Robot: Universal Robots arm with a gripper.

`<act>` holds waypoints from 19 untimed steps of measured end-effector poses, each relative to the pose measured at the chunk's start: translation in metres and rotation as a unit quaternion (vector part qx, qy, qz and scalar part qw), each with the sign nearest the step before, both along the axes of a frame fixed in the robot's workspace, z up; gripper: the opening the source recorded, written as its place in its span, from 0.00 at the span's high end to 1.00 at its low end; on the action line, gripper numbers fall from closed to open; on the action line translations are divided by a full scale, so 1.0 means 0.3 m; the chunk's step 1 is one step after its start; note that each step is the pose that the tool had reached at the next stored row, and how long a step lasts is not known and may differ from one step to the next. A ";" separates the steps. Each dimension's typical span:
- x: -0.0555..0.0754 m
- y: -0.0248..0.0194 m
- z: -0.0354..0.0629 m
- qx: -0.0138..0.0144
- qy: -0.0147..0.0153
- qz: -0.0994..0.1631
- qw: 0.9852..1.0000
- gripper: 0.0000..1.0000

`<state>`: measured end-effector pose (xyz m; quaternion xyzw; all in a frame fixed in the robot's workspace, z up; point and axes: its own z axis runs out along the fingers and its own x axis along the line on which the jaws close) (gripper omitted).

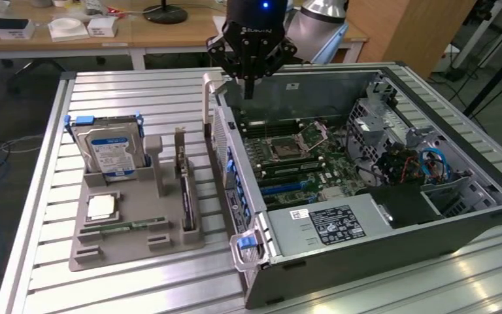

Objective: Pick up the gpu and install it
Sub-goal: 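Reach for the gpu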

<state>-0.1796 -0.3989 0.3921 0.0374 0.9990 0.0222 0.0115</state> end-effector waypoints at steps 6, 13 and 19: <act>-0.018 0.000 -0.001 0.000 0.000 0.000 1.000 0.89; -0.041 0.000 -0.002 0.000 0.000 0.000 1.000 0.89; -0.060 0.000 -0.003 0.000 0.001 0.000 1.000 0.89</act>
